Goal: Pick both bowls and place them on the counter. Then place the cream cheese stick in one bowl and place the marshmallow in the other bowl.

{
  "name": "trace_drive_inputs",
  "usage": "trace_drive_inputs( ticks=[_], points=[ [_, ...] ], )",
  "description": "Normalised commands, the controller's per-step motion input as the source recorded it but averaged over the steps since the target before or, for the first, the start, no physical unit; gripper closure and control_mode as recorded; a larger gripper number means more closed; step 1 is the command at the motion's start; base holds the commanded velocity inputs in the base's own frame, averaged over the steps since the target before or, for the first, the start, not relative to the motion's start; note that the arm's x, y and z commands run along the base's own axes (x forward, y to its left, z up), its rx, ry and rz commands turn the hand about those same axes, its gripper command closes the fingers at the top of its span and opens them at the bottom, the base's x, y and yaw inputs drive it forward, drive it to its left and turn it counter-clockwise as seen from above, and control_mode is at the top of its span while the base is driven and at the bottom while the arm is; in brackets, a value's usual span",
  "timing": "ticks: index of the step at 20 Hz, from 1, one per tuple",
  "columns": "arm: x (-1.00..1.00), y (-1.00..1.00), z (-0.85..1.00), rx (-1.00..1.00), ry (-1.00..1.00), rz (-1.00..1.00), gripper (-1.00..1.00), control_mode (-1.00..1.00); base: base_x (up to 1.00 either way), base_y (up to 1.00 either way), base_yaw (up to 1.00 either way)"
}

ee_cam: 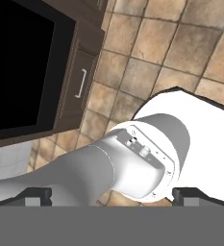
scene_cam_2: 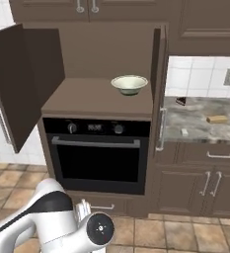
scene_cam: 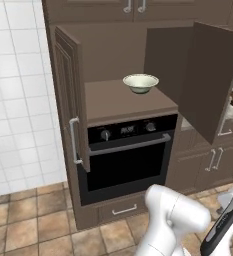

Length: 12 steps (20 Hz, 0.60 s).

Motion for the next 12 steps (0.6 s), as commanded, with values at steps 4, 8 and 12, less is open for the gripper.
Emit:
trace_drive_inputs(
  ticks=[4,8,12],
  points=[
    [0.00,0.00,0.00,0.00,0.00,0.00,-1.00,1.00,0.37,0.14,0.09],
    [0.00,0.00,0.00,0.00,0.00,0.00,-1.00,1.00,0.48,0.14,0.12],
    [0.00,0.00,0.00,0.00,0.00,0.00,-1.00,1.00,0.50,-0.07,0.09]
  ],
)
